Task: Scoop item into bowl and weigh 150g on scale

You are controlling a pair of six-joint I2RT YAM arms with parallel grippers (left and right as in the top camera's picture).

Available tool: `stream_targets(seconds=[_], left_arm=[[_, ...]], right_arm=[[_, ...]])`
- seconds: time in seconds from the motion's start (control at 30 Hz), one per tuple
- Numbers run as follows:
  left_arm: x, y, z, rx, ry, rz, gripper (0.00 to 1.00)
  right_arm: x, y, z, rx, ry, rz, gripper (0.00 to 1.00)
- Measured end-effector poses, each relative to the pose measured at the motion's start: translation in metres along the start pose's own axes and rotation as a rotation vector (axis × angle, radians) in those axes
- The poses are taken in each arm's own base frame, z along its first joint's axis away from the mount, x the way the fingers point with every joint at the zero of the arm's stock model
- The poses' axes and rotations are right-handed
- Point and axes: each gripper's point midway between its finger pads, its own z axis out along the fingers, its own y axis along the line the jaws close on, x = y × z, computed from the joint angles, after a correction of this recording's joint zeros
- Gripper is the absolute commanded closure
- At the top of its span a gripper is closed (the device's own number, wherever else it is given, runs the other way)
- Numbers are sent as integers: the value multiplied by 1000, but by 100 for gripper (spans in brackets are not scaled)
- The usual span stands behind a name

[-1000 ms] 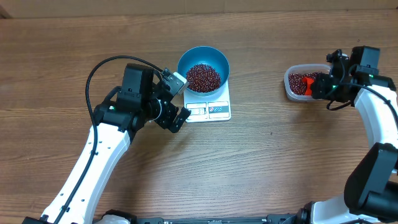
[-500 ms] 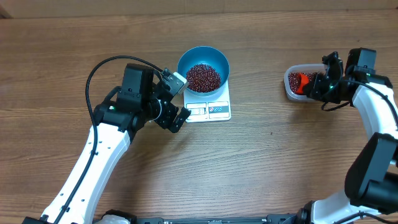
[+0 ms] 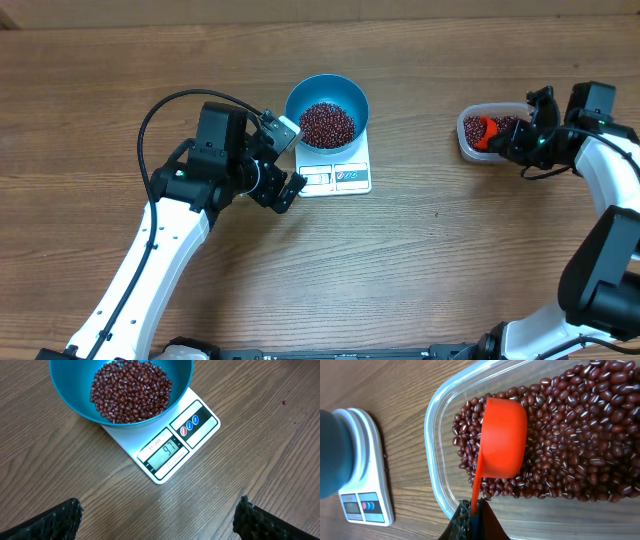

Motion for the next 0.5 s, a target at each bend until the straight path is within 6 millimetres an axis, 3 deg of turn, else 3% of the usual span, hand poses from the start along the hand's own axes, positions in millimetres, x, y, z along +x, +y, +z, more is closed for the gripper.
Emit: stream_targets(seconds=[0.5], left_arm=[[0, 0, 0, 0, 0, 0, 0]], right_arm=[[-7, 10, -6, -109, -33, 11, 96]])
